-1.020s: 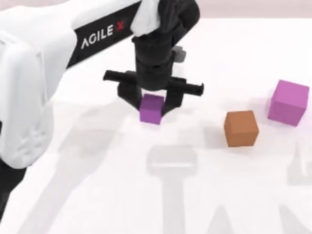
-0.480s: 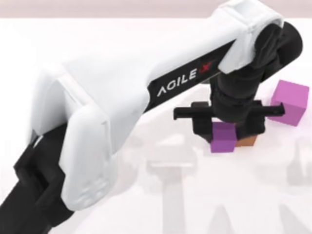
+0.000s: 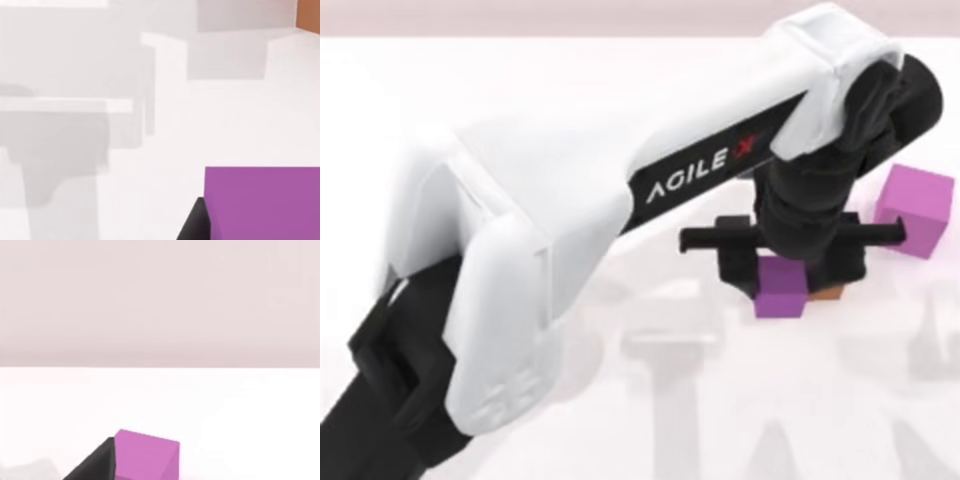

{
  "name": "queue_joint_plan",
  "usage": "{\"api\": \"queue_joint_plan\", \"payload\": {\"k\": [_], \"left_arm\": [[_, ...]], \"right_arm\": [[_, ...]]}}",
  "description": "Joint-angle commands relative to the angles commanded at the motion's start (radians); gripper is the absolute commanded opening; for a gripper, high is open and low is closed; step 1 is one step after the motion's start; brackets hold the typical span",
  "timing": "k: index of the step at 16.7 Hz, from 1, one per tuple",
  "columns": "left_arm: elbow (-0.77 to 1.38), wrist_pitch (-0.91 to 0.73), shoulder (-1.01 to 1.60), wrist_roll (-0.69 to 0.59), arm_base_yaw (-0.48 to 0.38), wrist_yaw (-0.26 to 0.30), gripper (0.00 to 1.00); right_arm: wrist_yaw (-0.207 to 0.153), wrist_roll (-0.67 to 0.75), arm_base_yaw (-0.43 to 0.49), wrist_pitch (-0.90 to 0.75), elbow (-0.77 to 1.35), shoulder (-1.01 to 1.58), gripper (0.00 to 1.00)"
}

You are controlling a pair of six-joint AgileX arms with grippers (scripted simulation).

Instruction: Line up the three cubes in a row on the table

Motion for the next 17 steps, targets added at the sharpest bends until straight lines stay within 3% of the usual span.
{"api": "queue_joint_plan", "payload": {"k": [6, 11, 17], "left_arm": [[-0.229, 0.223, 0.000, -0.001, 0.000, -0.001, 0.00], [-0.246, 0.240, 0.001, -0.002, 0.000, -0.001, 0.00], [-0.246, 0.240, 0.001, -0.002, 0.000, -0.001, 0.45]], "right_arm": [[0.000, 0.000, 0.000, 0.000, 0.000, 0.000, 1.00], [0.000, 0.000, 0.000, 0.000, 0.000, 0.000, 1.00], [0.000, 0.000, 0.000, 0.000, 0.000, 0.000, 1.00]]}}
